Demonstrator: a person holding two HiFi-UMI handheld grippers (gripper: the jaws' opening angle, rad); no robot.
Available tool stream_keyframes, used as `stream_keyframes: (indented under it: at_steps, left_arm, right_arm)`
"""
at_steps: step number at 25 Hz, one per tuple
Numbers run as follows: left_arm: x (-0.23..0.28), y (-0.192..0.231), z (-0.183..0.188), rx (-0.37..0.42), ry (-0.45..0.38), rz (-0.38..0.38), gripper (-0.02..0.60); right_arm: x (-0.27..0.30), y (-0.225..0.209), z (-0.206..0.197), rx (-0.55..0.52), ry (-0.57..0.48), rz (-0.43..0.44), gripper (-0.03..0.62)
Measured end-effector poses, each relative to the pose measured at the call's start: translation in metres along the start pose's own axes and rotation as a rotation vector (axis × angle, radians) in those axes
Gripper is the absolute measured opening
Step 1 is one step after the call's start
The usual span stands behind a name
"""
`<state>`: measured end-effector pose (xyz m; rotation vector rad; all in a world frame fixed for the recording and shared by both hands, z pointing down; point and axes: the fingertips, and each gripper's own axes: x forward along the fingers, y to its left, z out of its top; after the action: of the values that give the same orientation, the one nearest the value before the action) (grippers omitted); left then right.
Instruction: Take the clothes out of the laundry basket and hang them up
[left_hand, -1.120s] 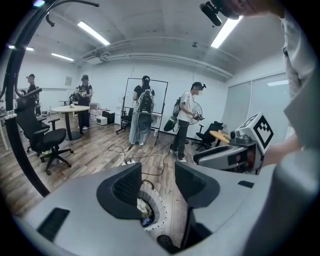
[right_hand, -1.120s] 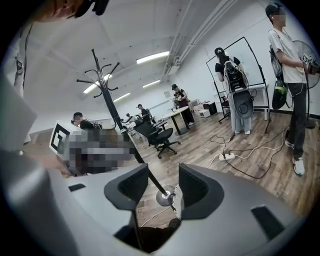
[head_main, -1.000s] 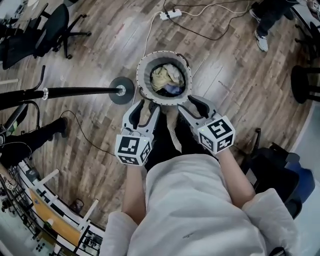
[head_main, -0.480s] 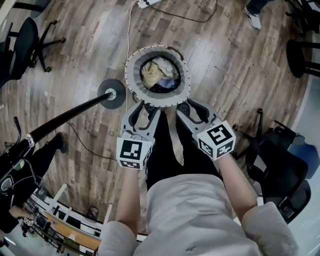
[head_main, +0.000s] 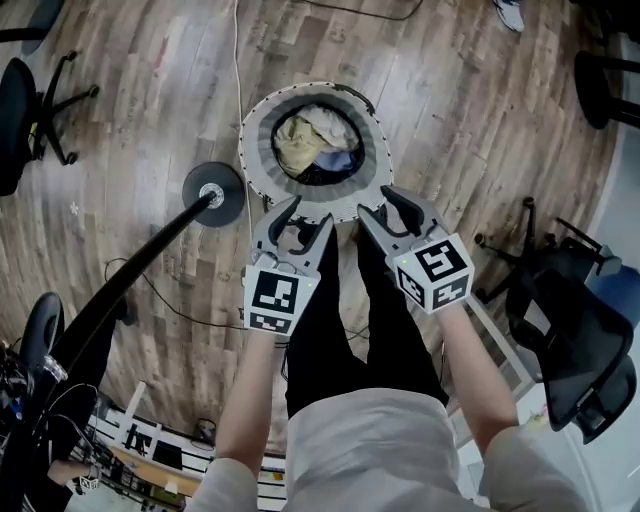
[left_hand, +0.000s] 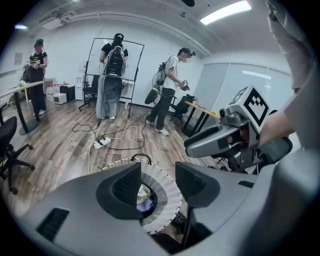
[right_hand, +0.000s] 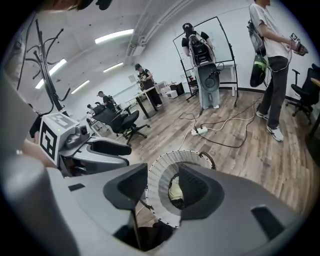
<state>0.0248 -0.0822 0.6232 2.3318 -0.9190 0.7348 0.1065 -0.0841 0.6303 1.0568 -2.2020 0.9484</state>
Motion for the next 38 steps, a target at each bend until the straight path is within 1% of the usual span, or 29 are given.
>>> stream_keyframes:
  at_steps: [5,8,10,15,21,26,31,38]
  left_arm:
    - [0.031,0.025,-0.021,-0.006,0.012,-0.048,0.206]
    - [0.049,0.040,-0.035,-0.024,0.003,-0.071,0.206]
    - [0.061,0.050,-0.050,-0.018,0.019,-0.074,0.206]
    - [0.081,0.070,-0.083,-0.025,0.053,-0.050,0.206]
    - [0.097,0.087,-0.104,-0.013,0.069,-0.024,0.206]
    - [0.116,0.097,-0.122,-0.004,0.084,-0.006,0.206]
    - [0.134,0.106,-0.137,-0.033,0.088,0.021,0.206]
    - [0.158,0.112,-0.151,-0.083,0.105,0.038,0.206]
  right_arm:
    - [0.044,-0.022,-0.012,0.006,0.016,-0.054,0.189]
    - [0.069,-0.034,-0.022,-0.005,0.035,-0.069,0.189]
    - [0.085,-0.043,-0.030,-0.009,0.046,-0.073,0.189]
    - [0.120,-0.060,-0.060,-0.028,0.077,-0.076,0.187]
    - [0.165,-0.079,-0.097,-0.038,0.123,-0.068,0.187]
    - [0.199,-0.098,-0.119,-0.054,0.162,-0.060,0.187]
    - [0.232,-0.109,-0.141,-0.083,0.204,-0.036,0.187]
    - [0.284,-0.129,-0.185,-0.098,0.296,-0.038,0.189]
